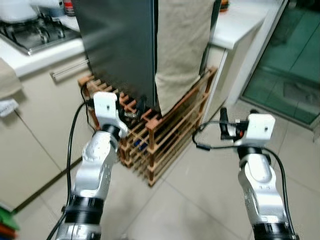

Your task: Restocking fridge

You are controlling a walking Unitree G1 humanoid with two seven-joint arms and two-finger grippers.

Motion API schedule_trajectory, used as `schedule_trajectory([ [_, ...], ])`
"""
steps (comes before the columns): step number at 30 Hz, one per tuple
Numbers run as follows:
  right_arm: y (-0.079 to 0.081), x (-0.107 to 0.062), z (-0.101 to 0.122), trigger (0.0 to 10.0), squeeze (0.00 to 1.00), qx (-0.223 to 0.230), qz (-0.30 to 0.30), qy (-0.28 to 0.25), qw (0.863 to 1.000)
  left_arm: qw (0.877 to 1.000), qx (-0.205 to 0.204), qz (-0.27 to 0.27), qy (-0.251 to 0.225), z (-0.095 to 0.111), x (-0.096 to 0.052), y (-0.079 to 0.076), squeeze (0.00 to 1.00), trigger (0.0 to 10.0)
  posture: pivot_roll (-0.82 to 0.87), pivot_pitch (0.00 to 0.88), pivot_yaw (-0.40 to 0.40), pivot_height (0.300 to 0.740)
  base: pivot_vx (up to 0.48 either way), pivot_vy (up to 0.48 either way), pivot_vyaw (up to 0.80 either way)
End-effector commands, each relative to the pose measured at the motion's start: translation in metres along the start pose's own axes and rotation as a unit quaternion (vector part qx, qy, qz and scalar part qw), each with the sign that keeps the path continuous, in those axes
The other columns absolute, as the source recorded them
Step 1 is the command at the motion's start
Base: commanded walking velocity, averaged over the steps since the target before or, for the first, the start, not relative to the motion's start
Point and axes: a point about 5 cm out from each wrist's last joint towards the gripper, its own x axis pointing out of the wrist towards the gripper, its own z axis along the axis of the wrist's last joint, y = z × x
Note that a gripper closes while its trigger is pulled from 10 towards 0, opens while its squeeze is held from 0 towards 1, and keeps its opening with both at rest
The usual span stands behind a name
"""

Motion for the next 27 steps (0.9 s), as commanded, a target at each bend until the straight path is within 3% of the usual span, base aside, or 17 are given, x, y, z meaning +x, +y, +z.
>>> schedule_trajectory([
  [1,-0.005,0.003,0.006,10.0,0.10,-0.004,-0.013,-0.009,1.000,1.000,-0.002,-0.012,-0.010,0.008,0.005,-0.006,0.00,10.0,-0.12,0.000,-0.001,0.740,0.472,0.000,0.00],
  [13,-0.004,0.004,0.000,10.0,0.10,-0.007,-0.009,0.007,1.000,1.000,-0.005,-0.008,-0.007,0.007,0.006,-0.004,0.00,10.0,-0.11,0.000,0.000,0.740,0.471,0.000,0.00],
  [16,-0.004,0.004,-0.001,10.0,0.10,-0.007,-0.007,0.008,1.000,1.000,-0.010,0.002,-0.002,0.006,0.006,-0.001,0.00,10.0,-0.11,0.000,0.000,0.740,0.341,0.337,0.00],
  [18,-0.003,0.005,-0.001,10.0,0.10,-0.008,-0.004,0.010,1.000,1.000,-0.012,0.012,-0.004,0.006,0.007,0.002,0.00,10.0,-0.11,0.000,-0.003,0.740,0.000,0.480,0.00],
  [27,-0.002,0.007,-0.002,10.0,0.10,-0.007,0.003,0.010,1.000,1.000,-0.007,0.027,0.010,0.004,0.011,0.006,0.00,10.0,-0.11,0.000,-0.009,0.740,0.000,0.000,0.00],
])
